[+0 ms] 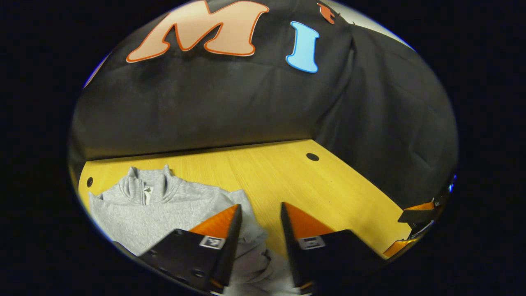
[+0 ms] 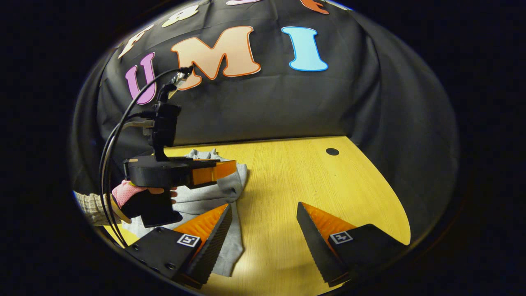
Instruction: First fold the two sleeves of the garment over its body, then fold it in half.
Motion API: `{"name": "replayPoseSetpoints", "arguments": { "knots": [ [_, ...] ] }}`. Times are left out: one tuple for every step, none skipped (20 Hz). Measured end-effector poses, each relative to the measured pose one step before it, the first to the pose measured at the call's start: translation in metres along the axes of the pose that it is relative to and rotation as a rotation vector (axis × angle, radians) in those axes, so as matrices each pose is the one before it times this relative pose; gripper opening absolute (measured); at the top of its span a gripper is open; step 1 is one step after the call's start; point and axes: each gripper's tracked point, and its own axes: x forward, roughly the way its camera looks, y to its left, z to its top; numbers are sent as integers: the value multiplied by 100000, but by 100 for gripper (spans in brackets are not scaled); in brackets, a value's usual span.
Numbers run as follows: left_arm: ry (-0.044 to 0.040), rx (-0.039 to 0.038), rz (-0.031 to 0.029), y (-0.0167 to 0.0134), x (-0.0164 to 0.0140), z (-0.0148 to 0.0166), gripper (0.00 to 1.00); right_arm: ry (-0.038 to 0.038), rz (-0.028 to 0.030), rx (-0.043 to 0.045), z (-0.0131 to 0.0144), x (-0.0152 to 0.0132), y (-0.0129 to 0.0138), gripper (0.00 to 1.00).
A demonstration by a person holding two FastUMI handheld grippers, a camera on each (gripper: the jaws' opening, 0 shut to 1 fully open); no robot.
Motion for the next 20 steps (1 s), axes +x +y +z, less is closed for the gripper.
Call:
{"name": "replayPoseSetpoints", "arguments": {
  "knots": [
    [-1521, 1828, 600, -53, -339, 456, 75, 188, 173, -63, -48, 90, 101, 98],
    [-1208, 1285, -374, -201, -475, 419, 95, 107, 65, -198, -115, 88, 291, 98],
    [-1677, 635, 529, 96, -309, 352, 95, -107, 340, -296, -25, 19, 339, 98],
    [-1038, -29, 437, 178, -566, 302, 93, 150, 407, -404, -202, -91, 132, 98],
    [-1109, -918, 343, 210, -865, 253, 93, 164, 607, -377, -250, -12, 417, 96],
    [-1187, -991, 638, 420, -904, 307, 93, 256, 738, -294, -220, -39, 622, 95],
    [-1130, -513, 1736, 802, -1012, 322, 93, 409, 842, -116, -237, -56, 644, 99],
    [-1215, 162, 2144, 987, -1166, 312, 93, 404, 746, -77, -334, -50, 521, 96],
    [-1291, 461, 2609, 1203, -1123, 201, 93, 329, 655, -12, -332, -76, 597, 99],
    [-1230, 473, 2490, 1271, -1280, 126, 93, 510, 617, 170, -473, -87, 569, 99],
    [-717, 46, 2567, 1290, -1264, -126, 92, 410, 665, 276, -393, -140, 624, 99],
    [-225, -261, 2749, 1306, -1458, -144, 92, 427, 601, 159, -501, -94, 628, 99],
    [-99, -419, 2905, 1578, -1454, -445, 92, 407, 512, -195, -522, -262, 563, 96],
    [197, -594, 2867, 1532, -1436, -614, 93, 286, 98, -440, -646, -189, 372, 99],
    [568, -854, 3183, 1698, -1538, -720, 92, 737, 505, -262, -585, -189, 507, 99],
    [782, -787, 3195, 1702, -1543, -813, 93, 701, 259, -200, -766, -195, 495, 99],
    [1074, -750, 2893, 1601, -1419, -1059, 93, 786, 452, -145, -658, -150, 490, 95],
    [852, -706, 3065, 1671, -1430, -893, 93, 1217, 257, -377, -716, 82, 419, 95],
    [1267, -980, 3302, 1868, -1716, -1276, 93, 396, 119, -642, -595, -72, 342, 95],
    [1735, -1252, 2774, 1575, -1344, -1169, 93, 424, 41, -661, -576, 5, 297, 98]
  ]
}}
